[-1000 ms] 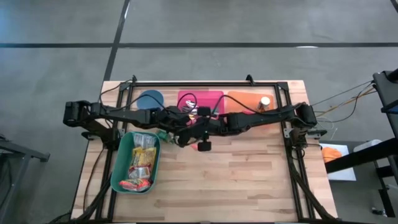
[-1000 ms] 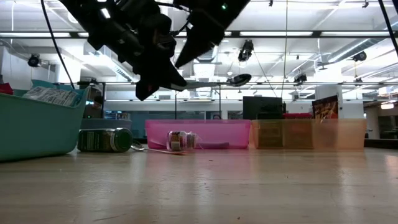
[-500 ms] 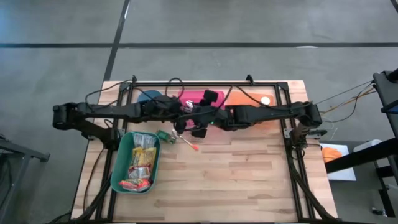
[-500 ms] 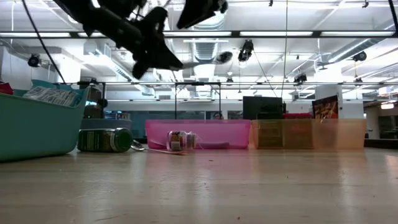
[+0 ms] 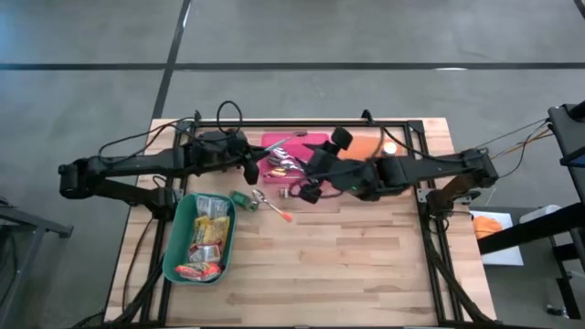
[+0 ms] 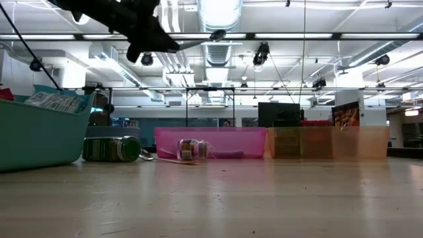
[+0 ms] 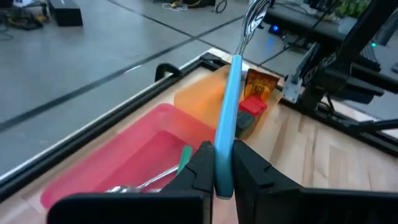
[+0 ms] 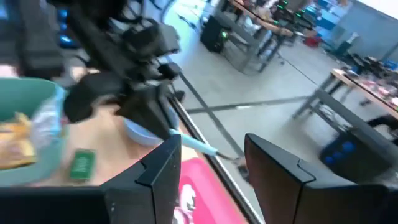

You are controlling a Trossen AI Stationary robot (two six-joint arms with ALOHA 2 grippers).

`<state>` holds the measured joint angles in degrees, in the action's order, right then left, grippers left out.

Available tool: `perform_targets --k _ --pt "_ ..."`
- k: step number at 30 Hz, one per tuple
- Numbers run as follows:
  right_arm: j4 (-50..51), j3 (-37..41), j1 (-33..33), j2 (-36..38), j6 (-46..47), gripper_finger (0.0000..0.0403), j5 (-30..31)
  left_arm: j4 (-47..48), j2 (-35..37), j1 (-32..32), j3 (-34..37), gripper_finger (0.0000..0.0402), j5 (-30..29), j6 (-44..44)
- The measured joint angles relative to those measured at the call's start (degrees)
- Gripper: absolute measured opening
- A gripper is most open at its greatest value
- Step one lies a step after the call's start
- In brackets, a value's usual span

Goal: Pick & Place Food Item
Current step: Put the blue spoon into the pink bin

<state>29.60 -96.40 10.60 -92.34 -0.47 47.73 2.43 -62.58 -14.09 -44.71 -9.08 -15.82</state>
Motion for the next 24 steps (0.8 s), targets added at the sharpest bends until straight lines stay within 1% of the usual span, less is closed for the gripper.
perform_targets --k 7,11,14,17,22,24 --pt "2.2 0.1 1.9 0.8 6.3 0.0173 0.3 -2.2 0.8 0.1 0.0 0.002 0.1 2.2" --pt "4.0 1.2 1.9 0.5 5.6 0.0173 0.2 -4.4 1.0 0.1 0.0 0.002 3.2 2.6" --pt "-1.1 5.0 1.5 1.0 4.9 0.0173 -0.4 -6.4 1.0 0.1 0.0 0.002 5.6 3.8" --pt "-4.5 8.3 1.5 2.6 5.0 0.0173 -1.8 -7.2 1.2 0.2 0.0 0.002 6.1 4.2" --pt "-9.4 15.4 1.5 7.9 7.6 0.0173 -2.7 -8.0 2.5 0.2 0.0 0.002 6.1 5.4" --pt "-14.0 19.7 1.5 10.4 8.1 0.0173 -2.9 -9.1 2.8 0.2 0.0 0.002 6.6 5.4"
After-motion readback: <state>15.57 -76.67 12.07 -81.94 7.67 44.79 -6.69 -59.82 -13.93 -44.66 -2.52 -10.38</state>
